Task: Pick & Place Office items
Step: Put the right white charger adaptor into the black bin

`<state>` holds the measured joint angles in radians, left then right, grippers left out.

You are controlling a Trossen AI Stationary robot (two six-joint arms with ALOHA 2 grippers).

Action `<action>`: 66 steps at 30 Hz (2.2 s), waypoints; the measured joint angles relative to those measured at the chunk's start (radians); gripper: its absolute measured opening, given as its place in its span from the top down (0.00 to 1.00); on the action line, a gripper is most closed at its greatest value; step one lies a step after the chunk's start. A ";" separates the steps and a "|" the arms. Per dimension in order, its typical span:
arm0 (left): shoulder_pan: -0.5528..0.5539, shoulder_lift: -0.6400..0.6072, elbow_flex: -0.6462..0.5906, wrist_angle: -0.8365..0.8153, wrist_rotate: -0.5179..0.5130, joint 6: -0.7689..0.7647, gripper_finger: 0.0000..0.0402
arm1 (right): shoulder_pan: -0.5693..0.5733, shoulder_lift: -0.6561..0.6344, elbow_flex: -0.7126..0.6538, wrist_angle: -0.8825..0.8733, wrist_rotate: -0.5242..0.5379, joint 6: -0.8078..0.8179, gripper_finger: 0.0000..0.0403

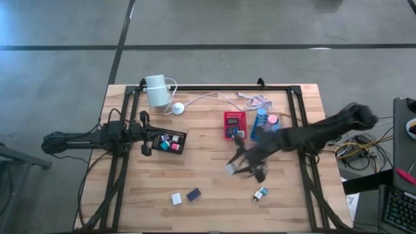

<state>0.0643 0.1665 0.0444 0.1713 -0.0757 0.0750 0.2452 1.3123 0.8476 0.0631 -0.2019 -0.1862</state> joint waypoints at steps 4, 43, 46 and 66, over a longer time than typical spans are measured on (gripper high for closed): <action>0.000 0.000 0.000 0.000 0.000 0.000 0.96 | -0.029 -0.212 -0.171 0.156 0.057 0.087 0.61; 0.000 0.001 0.000 -0.002 -0.001 0.000 0.96 | -0.052 -1.166 -0.825 0.337 0.317 0.259 0.61; 0.000 0.001 0.000 -0.002 -0.001 0.000 0.96 | -0.052 -1.166 -0.825 0.337 0.318 0.259 0.61; 0.000 0.001 0.000 -0.009 -0.015 0.004 0.96 | -0.052 -1.111 -0.815 0.337 0.386 0.281 0.61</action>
<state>0.0639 0.1673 0.0444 0.1620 -0.0911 0.0788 0.1933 0.2013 0.0326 0.3999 0.1844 0.0948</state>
